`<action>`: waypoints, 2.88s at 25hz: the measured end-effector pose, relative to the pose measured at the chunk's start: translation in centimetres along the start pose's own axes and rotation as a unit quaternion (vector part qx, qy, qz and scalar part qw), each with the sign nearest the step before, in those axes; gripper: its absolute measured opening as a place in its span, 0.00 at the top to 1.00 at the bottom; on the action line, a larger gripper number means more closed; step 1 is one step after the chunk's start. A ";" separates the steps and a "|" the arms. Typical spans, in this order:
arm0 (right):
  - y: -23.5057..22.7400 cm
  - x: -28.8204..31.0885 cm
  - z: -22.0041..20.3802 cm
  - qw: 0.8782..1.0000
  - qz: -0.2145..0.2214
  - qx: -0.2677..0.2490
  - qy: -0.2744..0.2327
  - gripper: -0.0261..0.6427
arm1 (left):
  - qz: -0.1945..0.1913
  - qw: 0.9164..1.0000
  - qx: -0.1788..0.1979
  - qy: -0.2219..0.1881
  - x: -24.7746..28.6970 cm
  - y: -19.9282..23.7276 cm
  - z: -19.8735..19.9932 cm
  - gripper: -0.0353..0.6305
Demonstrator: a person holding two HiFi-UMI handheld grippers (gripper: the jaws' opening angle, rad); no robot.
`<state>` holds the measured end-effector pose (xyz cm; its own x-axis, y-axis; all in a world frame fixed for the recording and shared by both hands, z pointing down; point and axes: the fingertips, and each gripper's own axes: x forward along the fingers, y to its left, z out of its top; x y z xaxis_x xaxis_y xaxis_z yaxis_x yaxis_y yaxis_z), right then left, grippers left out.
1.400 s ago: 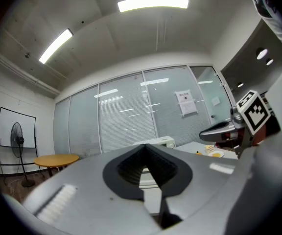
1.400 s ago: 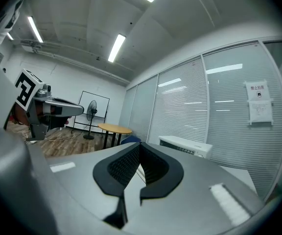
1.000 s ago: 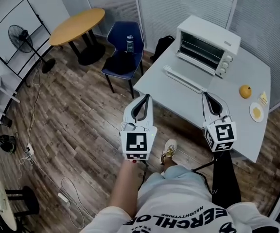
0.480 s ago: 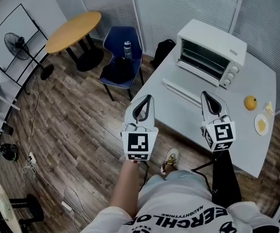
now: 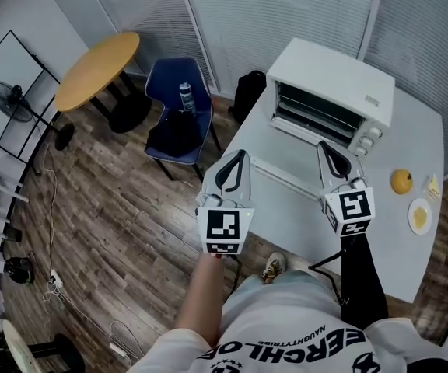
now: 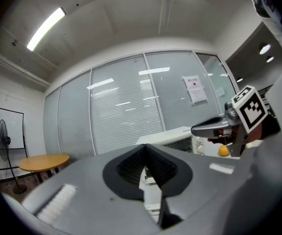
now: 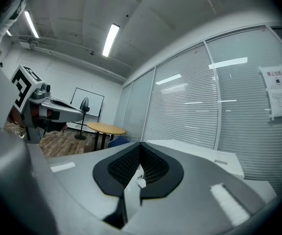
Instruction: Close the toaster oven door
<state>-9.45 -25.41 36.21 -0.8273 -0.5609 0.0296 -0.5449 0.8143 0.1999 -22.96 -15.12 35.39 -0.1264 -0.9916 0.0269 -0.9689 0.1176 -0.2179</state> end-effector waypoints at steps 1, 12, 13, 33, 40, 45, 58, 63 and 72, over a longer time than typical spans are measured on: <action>-0.6 0.6 0.0 1.000 -0.002 0.003 -0.002 0.96 | -0.005 1.000 0.001 0.003 1.0 -0.1 -0.1 0.86; -6.0 2.3 -0.9 0.999 -0.041 0.007 0.005 0.96 | -0.073 0.997 -0.014 0.015 9.5 -2.8 -1.2 0.86; -6.4 2.2 -1.1 0.999 -0.048 0.009 0.008 0.96 | -0.081 0.997 -0.014 0.015 10.0 -3.2 -1.2 0.86; -2.4 4.3 -9.8 0.985 -0.098 0.050 0.136 0.96 | -0.277 0.956 -0.007 0.101 15.0 -6.1 -11.1 0.86; 2.6 4.6 -17.2 0.969 -0.082 0.091 0.215 0.96 | -0.339 0.922 -0.037 0.183 13.2 -8.9 -18.6 0.86; 5.8 3.5 -22.5 0.954 -0.064 0.127 0.265 0.96 | -0.380 0.896 -0.045 0.224 11.3 -11.4 -22.7 0.86; 6.9 -0.7 -30.3 0.910 -0.134 0.184 0.346 0.96 | -0.344 0.869 -0.071 0.348 9.2 -12.0 -31.8 0.86; 6.2 -1.2 -30.5 0.908 -0.161 0.186 0.339 0.96 | -0.322 0.884 -0.076 0.330 9.5 -11.4 -32.0 0.86; 5.2 -0.4 -27.5 0.926 -0.167 0.157 0.301 0.96 | -0.302 0.910 -0.102 0.264 11.3 -10.3 -28.3 0.86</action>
<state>-8.20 -25.08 64.14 -0.4301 -0.6941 0.5773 -0.8479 0.5302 0.0058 -20.42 -26.03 65.50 0.4105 -0.7208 0.5585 -0.9078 -0.3807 0.1759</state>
